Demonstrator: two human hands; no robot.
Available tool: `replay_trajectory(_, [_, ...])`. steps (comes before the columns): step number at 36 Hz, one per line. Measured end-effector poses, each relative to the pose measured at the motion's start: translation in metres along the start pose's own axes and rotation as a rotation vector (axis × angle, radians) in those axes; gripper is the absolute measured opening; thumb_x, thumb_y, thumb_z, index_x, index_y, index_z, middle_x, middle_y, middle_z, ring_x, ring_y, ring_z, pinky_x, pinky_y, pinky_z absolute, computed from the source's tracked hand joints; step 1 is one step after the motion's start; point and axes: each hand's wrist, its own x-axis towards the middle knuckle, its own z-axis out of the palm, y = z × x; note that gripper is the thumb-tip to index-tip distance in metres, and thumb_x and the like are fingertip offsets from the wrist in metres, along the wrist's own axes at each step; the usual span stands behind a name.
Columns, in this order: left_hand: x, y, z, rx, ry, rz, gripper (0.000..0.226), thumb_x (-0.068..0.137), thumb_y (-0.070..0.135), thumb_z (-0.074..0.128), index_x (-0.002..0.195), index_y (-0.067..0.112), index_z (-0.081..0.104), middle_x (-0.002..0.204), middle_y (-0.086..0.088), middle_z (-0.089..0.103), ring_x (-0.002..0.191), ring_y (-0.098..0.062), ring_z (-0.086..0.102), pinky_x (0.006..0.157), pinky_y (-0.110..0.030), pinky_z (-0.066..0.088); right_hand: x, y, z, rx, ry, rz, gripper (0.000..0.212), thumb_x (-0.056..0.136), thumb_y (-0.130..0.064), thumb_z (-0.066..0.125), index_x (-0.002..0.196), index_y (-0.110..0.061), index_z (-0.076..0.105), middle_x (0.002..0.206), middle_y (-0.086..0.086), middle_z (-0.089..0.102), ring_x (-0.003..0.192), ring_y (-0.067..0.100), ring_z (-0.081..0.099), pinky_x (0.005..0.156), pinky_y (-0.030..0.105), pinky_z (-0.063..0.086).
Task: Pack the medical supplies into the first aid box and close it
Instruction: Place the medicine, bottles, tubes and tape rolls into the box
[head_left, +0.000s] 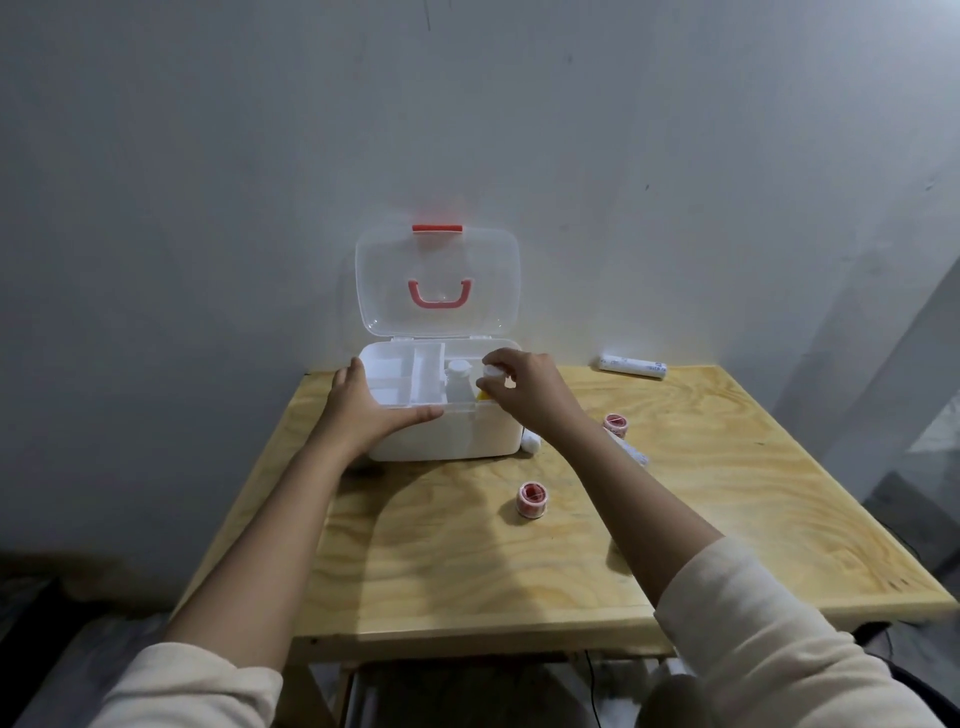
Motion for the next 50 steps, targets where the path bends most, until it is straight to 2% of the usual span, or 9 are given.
replay_trajectory(6, [0.001, -0.001, 0.001, 0.012, 0.008, 0.003, 0.115, 0.056, 0.057, 0.087, 0.148, 0.017, 0.031, 0.145, -0.008, 0.037, 0.132, -0.026, 0.04, 0.102, -0.041, 0.042, -0.003, 0.001, 0.006, 0.007, 0.039, 0.02, 0.034, 0.087, -0.02, 0.059, 0.118, -0.006, 0.061, 0.116, 0.011, 0.067, 0.105, 0.024, 0.059, 0.079, 0.021, 0.037])
replay_trajectory(16, [0.002, -0.003, -0.001, 0.002, -0.014, -0.008, 0.12, 0.051, 0.062, 0.086, 0.148, 0.018, 0.03, 0.146, -0.007, 0.038, 0.132, -0.027, 0.04, 0.104, -0.046, 0.044, -0.01, 0.006, -0.007, 0.074, 0.04, -0.016, 0.029, 0.09, -0.016, 0.056, 0.116, -0.004, 0.062, 0.114, 0.011, 0.068, 0.104, 0.021, 0.061, 0.086, 0.021, 0.045])
replay_trajectory(22, [0.001, -0.003, -0.003, -0.003, -0.023, -0.018, 0.131, 0.041, 0.069, 0.083, 0.149, 0.017, 0.03, 0.147, -0.007, 0.037, 0.134, -0.026, 0.038, 0.107, -0.046, 0.042, -0.022, 0.041, -0.029, 0.095, 0.164, 0.147, 0.024, 0.091, -0.009, 0.052, 0.111, -0.004, 0.065, 0.112, 0.012, 0.069, 0.103, 0.021, 0.063, 0.085, 0.021, 0.044])
replay_trajectory(25, [0.002, -0.002, -0.001, 0.012, -0.015, -0.016, 0.126, 0.05, 0.061, 0.087, 0.15, 0.014, 0.027, 0.151, -0.009, 0.034, 0.138, -0.027, 0.034, 0.11, -0.045, 0.038, -0.033, 0.064, -0.031, 0.002, 0.134, 0.26, 0.025, 0.09, -0.009, 0.05, 0.112, -0.004, 0.063, 0.113, 0.014, 0.067, 0.105, 0.025, 0.062, 0.084, 0.025, 0.044])
replay_trajectory(29, [0.004, -0.002, -0.001, 0.04, -0.015, -0.01, 0.121, 0.056, 0.055, 0.087, 0.151, 0.011, 0.026, 0.152, -0.01, 0.031, 0.14, -0.027, 0.031, 0.111, -0.042, 0.035, -0.046, 0.084, -0.022, -0.266, -0.057, 0.377, 0.036, 0.089, -0.015, 0.049, 0.124, -0.009, 0.053, 0.126, 0.014, 0.057, 0.114, 0.031, 0.053, 0.09, 0.038, 0.046])
replay_trajectory(33, [0.004, -0.002, -0.003, 0.05, -0.02, 0.008, 0.119, 0.058, 0.055, 0.087, 0.151, 0.013, 0.026, 0.152, -0.009, 0.032, 0.14, -0.026, 0.031, 0.11, -0.043, 0.035, -0.054, 0.086, -0.008, -0.463, -0.146, 0.37, 0.038, 0.09, -0.015, 0.039, 0.126, -0.011, 0.048, 0.133, 0.014, 0.047, 0.122, 0.033, 0.041, 0.094, 0.042, 0.042])
replay_trajectory(38, [0.004, -0.004, -0.003, 0.039, -0.016, 0.008, 0.12, 0.057, 0.056, 0.087, 0.152, 0.013, 0.025, 0.154, -0.008, 0.03, 0.141, -0.026, 0.03, 0.112, -0.043, 0.034, -0.048, 0.086, 0.006, -0.259, -0.129, 0.399, 0.04, 0.094, -0.026, 0.037, 0.13, -0.008, 0.041, 0.14, 0.017, 0.039, 0.128, 0.035, 0.037, 0.099, 0.044, 0.037])
replay_trajectory(44, [0.006, -0.008, -0.003, 0.035, -0.021, -0.012, 0.125, 0.054, 0.06, 0.086, 0.152, 0.015, 0.025, 0.155, -0.007, 0.029, 0.142, -0.026, 0.03, 0.113, -0.047, 0.034, -0.03, 0.076, 0.02, -0.12, -0.119, 0.481, 0.065, 0.094, -0.044, 0.038, 0.145, -0.01, 0.019, 0.149, 0.018, 0.026, 0.137, 0.033, 0.029, 0.108, 0.042, 0.029])
replay_trajectory(50, [0.005, -0.007, -0.002, 0.036, -0.012, 0.002, 0.121, 0.057, 0.057, 0.086, 0.152, 0.015, 0.025, 0.155, -0.007, 0.029, 0.142, -0.025, 0.03, 0.113, -0.044, 0.034, -0.014, 0.074, 0.026, -0.061, -0.145, 0.512, 0.068, 0.09, -0.04, 0.044, 0.145, -0.01, 0.018, 0.146, 0.019, 0.032, 0.134, 0.033, 0.033, 0.106, 0.042, 0.031])
